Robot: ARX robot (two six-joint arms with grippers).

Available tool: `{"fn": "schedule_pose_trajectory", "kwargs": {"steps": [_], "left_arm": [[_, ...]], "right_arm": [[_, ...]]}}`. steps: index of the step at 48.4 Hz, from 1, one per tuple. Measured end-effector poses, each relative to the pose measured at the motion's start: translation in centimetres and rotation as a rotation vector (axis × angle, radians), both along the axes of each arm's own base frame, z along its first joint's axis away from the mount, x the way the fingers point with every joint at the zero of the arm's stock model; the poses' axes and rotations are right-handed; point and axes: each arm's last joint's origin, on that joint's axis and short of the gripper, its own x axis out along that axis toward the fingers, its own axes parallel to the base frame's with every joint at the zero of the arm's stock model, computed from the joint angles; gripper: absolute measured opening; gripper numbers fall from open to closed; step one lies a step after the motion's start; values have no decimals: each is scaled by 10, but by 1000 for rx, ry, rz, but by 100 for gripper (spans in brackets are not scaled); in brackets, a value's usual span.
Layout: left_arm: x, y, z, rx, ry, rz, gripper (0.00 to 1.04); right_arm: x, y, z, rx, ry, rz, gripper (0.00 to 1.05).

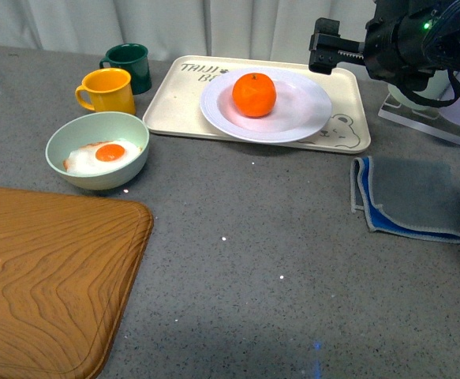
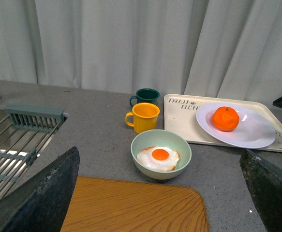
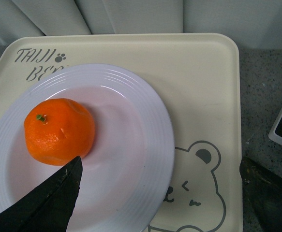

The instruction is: Place orange and plate with both arms

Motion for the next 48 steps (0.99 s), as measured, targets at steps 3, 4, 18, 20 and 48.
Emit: {"fn": "schedule_pose_trajectory", "kwargs": {"steps": [3,4,18,20,48], "left_arm": [[0,0,0,0,0,0,98],[0,0,0,0,0,0,98],[0,0,0,0,0,0,98],[0,0,0,0,0,0,98],[0,0,0,0,0,0,98]], "right_arm": [[0,0,2,-22,-10,13,95],[0,0,2,-27,-11,14,95],[-95,-40,24,-145,-579,-147,43],[-109,-46,32,-146,-596,-152,36],[-235,-78,40,-164,-551,-145,1]]}}
